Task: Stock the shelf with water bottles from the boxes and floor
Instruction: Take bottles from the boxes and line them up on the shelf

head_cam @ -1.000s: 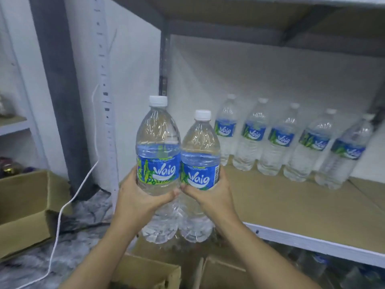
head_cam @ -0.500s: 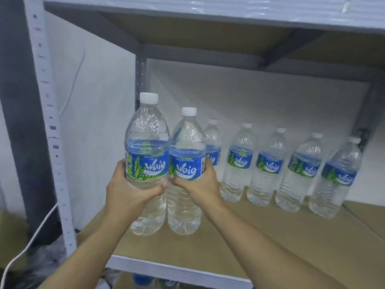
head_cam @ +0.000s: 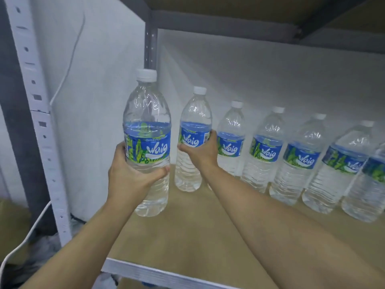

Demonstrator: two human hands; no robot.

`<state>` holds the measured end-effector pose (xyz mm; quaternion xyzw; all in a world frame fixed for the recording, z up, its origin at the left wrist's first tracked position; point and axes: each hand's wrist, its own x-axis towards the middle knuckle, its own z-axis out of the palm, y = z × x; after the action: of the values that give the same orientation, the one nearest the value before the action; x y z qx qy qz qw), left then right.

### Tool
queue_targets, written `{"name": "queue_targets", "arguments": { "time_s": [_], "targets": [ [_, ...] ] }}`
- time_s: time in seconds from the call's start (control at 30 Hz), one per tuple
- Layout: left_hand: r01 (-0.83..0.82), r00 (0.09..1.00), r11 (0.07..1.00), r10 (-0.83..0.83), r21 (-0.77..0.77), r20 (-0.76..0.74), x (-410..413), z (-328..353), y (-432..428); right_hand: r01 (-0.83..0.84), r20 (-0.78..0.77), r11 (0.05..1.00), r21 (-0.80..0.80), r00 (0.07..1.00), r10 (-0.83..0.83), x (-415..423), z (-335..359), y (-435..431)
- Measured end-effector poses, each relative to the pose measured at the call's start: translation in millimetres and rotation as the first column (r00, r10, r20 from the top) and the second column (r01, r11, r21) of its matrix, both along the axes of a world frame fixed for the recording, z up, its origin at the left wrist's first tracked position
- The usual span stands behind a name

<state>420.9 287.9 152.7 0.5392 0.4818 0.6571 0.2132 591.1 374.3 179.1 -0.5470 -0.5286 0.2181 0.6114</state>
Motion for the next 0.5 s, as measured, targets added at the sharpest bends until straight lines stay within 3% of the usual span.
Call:
{"name": "queue_targets", "arguments": {
  "time_s": [0.5],
  "targets": [
    [0.004,1.000,1.000,-0.004,0.029,-0.022,-1.0,6.3,11.2,-0.034,-0.099,0.999,-0.022,0.995,0.032,8.7,-23.5,43.8]
  ]
}}
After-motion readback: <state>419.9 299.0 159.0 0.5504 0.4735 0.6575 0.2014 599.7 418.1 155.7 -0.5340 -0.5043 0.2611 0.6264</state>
